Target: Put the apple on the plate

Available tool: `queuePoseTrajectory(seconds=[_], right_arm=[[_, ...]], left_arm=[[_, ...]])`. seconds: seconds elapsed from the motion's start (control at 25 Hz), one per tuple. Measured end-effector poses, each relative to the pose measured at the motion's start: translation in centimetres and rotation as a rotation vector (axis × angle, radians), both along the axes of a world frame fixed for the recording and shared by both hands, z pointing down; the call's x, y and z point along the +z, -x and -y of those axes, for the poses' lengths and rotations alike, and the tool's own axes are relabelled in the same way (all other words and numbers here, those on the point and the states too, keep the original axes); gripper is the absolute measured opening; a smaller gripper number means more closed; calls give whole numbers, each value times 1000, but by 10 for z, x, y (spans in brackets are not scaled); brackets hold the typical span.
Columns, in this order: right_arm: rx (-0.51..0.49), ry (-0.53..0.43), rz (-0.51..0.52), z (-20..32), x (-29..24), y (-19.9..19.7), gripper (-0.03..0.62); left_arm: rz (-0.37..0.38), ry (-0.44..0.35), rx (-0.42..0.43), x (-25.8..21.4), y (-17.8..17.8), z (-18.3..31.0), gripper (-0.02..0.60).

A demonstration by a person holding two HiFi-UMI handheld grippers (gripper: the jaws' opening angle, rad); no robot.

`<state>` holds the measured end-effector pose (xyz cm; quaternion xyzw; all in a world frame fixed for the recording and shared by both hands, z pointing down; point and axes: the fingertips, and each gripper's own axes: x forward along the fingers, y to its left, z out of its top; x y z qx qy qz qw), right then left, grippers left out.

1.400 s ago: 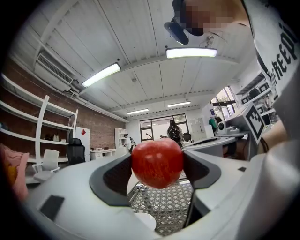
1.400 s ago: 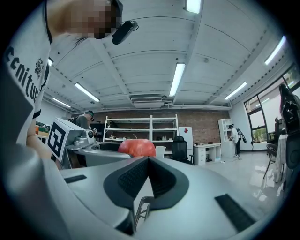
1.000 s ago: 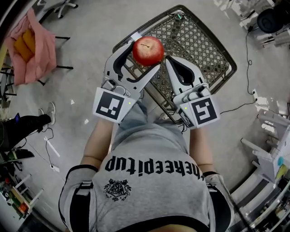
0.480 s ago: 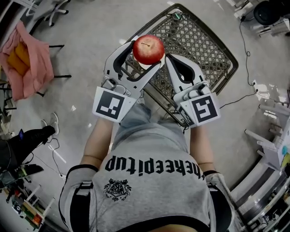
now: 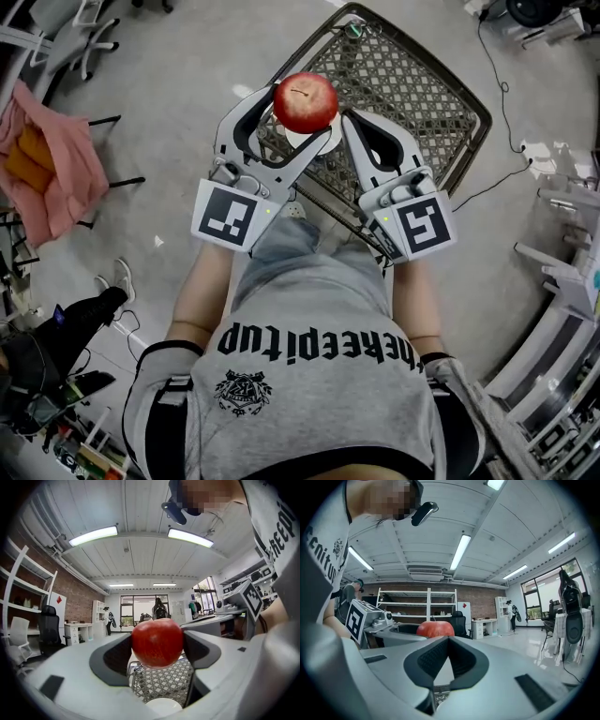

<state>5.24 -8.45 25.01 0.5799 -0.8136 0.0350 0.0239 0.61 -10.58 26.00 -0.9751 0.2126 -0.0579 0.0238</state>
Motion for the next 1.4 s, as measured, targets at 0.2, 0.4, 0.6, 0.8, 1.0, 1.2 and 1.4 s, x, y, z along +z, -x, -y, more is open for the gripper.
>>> queuePoseTrajectory(seconds=[0.2, 0.4, 0.6, 0.8, 1.0, 1.2, 1.4], right_arm=[[42, 14, 9, 13, 5, -7, 9], [75, 27, 19, 19, 12, -7, 9], [104, 47, 18, 22, 21, -8, 9], [123, 72, 27, 27, 34, -12, 9], [141, 94, 31, 32, 47, -17, 9], [152, 105, 35, 31, 54, -15, 9], [154, 118, 37, 28, 62, -15, 9]], left_arm=[[11, 9, 36, 8, -6, 15, 374], [14, 25, 69, 21, -4, 22, 375], [37, 35, 93, 38, -6, 28, 374], [48, 69, 111, 58, -11, 34, 374], [61, 91, 121, 76, -14, 40, 374], [68, 109, 125, 89, -11, 38, 374], [75, 122, 114, 103, -11, 38, 374]])
